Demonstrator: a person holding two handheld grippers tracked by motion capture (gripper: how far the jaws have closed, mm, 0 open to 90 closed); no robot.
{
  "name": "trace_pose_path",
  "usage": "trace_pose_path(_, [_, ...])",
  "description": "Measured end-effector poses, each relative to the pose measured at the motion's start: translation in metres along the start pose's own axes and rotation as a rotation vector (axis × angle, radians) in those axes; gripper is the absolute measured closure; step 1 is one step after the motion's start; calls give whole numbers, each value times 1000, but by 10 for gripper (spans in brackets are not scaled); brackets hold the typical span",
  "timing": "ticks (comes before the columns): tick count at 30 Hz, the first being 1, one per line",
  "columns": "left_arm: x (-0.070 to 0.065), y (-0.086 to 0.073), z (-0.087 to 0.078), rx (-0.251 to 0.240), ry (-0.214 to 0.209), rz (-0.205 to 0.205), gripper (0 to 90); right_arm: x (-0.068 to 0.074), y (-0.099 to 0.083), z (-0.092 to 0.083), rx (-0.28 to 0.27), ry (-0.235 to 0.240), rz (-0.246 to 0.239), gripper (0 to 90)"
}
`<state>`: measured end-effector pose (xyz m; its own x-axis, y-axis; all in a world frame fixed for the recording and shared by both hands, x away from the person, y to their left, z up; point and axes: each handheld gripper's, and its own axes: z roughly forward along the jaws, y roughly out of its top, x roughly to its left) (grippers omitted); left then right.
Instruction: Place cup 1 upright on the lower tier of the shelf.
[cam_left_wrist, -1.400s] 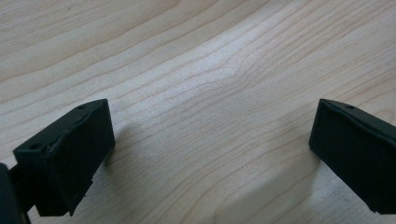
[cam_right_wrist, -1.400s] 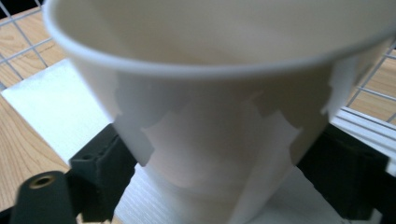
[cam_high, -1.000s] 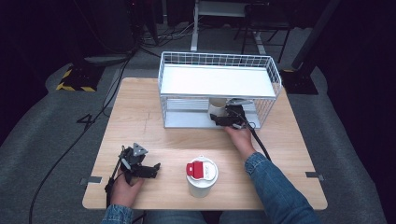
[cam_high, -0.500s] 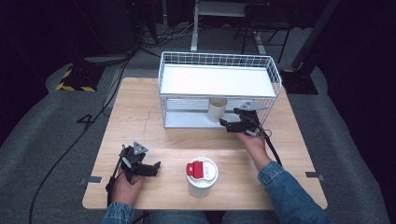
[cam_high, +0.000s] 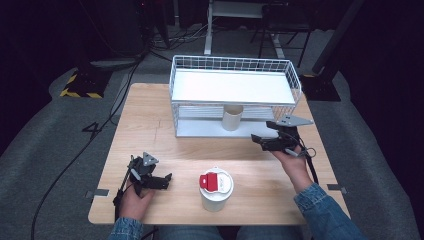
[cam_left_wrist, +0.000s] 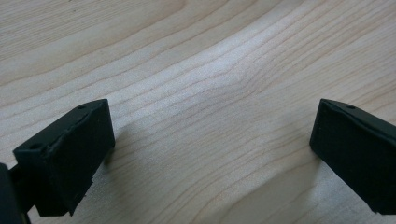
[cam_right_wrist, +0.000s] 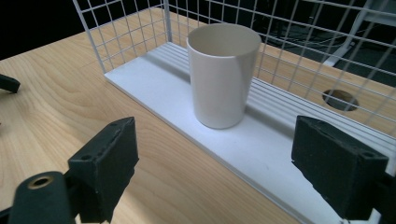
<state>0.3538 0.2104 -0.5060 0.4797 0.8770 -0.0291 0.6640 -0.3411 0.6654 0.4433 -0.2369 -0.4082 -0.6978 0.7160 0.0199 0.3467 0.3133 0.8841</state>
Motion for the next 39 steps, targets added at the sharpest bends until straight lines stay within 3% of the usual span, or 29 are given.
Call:
trace_pose_path(8, [0,0,0,0,-1,1,4,-6,-11,-35,22,15,9,155])
trace_pose_path(16, [0,0,0,1,-1,2,5,-9,-34,-61,44,-17,15,153])
trace_pose_path(23, [1,1,1,1,-7,4,4,-12,-55,-79,57,-42,55,139])
trace_pose_path(33, [3,2,1,2,-29,28,4,-15,-85,-90,82,-83,68,102])
trace_pose_path(39, [3,2,1,2,-29,29,4,-19,-105,-90,130,-91,85,83])
